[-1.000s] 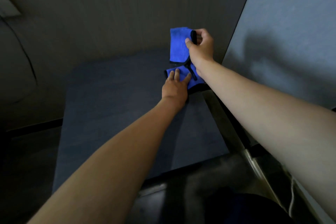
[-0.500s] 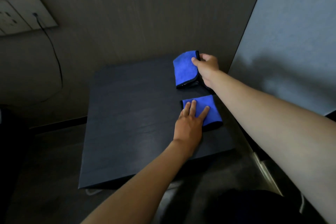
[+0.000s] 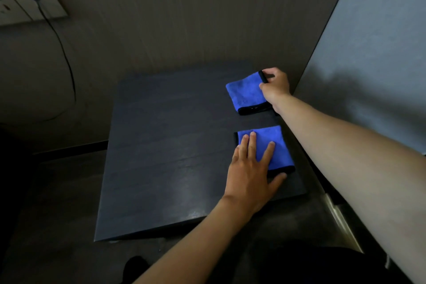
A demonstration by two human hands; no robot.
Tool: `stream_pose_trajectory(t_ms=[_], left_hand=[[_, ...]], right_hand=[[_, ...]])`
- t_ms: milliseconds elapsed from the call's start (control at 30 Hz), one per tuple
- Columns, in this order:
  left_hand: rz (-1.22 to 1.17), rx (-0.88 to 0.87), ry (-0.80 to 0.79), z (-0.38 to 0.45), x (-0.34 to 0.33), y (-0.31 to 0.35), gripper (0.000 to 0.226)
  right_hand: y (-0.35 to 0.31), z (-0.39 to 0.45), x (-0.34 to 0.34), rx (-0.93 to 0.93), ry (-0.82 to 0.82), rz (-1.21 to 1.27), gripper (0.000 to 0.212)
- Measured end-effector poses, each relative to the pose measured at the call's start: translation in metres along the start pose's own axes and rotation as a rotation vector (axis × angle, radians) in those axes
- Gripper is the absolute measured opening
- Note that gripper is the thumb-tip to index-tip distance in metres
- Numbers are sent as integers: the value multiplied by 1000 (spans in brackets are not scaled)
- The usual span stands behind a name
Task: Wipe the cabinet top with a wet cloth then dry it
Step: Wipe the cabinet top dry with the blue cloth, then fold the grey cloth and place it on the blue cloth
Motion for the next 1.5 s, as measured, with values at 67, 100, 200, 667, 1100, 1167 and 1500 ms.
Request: stream_pose_trajectory(t_ms=[67, 100, 200, 667, 1100, 1167, 1500], left_hand=[[47, 5, -42, 1, -3, 1, 72], [61, 11, -65, 3, -3, 1, 69], [66, 10, -74, 6, 3, 4, 59], [-754, 184, 454, -1, 118, -16, 20], [-931, 409, 472, -12, 213, -20, 31], [-903, 393, 442, -13, 218, -19, 37], [-571, 224, 304, -29, 242, -1, 29]], right_hand=[[-4, -1, -1, 30, 10, -55, 48], [-9, -2, -3, 68, 4, -103, 50], [-17, -5, -7, 115, -1, -209, 58], [-76, -64, 19, 239, -190, -169, 24], [-155, -178, 76, 384, -408, -122, 24], [-161, -198, 79, 397, -462, -134, 18], [-164, -255, 102, 339, -500, -126, 34]])
Point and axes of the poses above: each hand's wrist, its own z-axis towards the middle knuckle, its own x-axis out of the back of the hand, y = z × x, the point moved 8 cm from there along z, towards the middle knuckle, and after that the axes turned 12 degrees about -z, right-handed, at the moved point
